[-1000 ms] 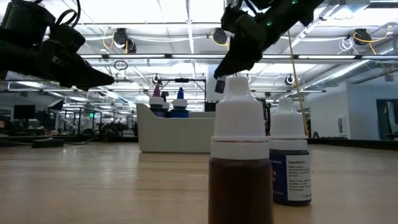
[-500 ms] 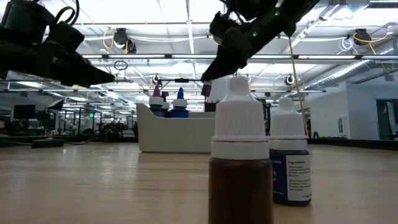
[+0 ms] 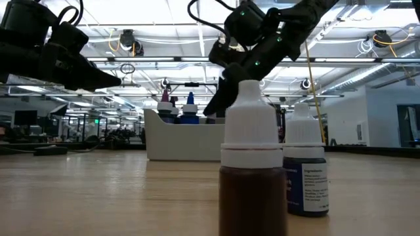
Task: Pick & Place food coloring
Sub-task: Put the small violet food coloring bottle into the gray bin
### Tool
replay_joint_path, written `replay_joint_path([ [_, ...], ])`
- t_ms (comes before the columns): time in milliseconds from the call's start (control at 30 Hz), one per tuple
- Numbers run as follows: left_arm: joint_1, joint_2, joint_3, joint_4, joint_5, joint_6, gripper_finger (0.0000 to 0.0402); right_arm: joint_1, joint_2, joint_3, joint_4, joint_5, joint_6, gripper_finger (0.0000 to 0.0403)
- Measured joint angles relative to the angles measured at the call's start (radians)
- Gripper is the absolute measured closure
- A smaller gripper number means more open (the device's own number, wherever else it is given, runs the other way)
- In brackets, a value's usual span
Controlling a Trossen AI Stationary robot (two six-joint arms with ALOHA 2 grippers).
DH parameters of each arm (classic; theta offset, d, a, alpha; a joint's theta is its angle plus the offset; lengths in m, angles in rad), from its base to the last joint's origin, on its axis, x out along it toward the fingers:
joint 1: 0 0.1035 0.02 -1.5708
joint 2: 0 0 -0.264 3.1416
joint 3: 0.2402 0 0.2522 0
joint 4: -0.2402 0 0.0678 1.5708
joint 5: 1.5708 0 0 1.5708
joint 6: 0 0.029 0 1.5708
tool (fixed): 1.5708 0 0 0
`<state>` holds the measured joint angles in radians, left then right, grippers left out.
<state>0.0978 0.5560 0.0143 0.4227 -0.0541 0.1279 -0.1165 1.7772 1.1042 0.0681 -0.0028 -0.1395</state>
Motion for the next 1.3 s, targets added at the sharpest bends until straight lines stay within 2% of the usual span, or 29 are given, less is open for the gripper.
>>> replay_joint_path([
  [1300,0.000,0.000,0.000,-0.003,0.000,-0.003,0.0371,0.006,0.094,-0.001,0.046,0.001,0.025,0.0355],
])
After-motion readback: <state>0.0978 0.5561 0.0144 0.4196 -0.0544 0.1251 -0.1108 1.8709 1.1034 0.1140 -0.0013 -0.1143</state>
